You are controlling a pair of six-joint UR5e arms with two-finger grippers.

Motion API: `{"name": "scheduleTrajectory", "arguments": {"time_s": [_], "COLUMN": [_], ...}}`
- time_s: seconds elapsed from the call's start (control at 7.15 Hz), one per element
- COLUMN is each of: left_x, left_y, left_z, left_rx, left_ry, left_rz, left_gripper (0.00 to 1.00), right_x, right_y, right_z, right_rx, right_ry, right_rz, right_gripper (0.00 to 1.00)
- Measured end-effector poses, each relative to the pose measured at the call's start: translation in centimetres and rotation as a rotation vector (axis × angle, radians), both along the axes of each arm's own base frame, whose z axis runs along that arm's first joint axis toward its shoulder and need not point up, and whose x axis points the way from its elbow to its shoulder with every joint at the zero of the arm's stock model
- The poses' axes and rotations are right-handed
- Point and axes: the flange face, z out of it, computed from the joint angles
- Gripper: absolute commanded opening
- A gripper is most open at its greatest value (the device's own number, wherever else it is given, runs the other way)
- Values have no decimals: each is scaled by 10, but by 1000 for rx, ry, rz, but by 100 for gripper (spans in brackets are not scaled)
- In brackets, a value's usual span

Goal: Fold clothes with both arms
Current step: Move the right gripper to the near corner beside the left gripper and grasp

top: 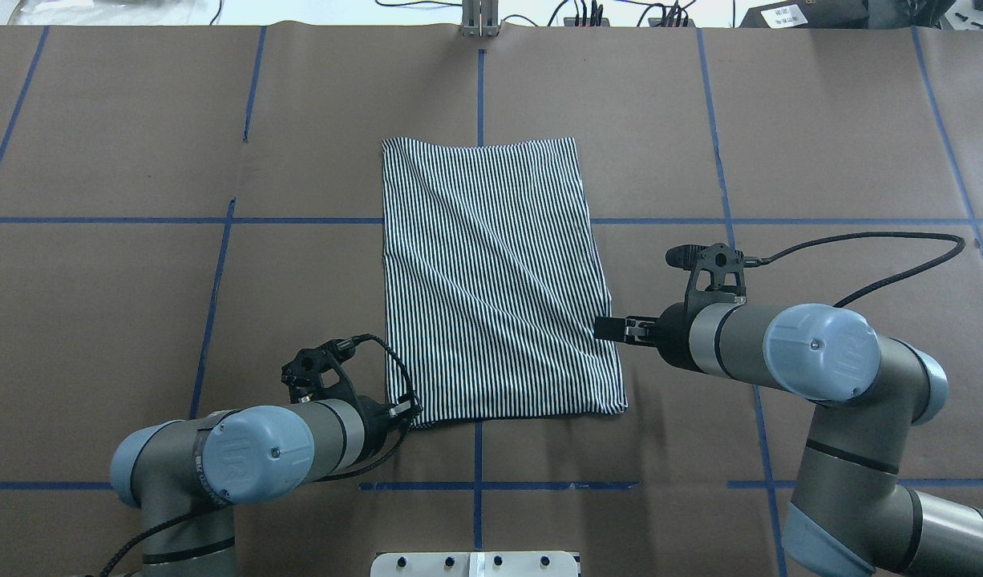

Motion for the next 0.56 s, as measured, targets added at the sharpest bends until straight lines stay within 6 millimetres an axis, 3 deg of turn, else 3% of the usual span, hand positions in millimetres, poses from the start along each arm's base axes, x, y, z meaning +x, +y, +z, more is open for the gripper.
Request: {"name": "scheduleTrajectory", "arguments": {"time_s": [0.28, 0.56], "left_x": [-1, -1], "left_y": [0, 1], "left_z": [-1, -3], "left_rx": [1, 2], "left_ry": [2, 4], "left_rz": [-1, -1], "left_gripper": [0, 0], "right_x": [-3, -30], "right_y": [1, 14], "right_z": [-1, -20], "right_rx": [-46, -186], "right_ry": [-19, -41], "right_rz": [34, 143], "right_gripper": [84, 73]}}
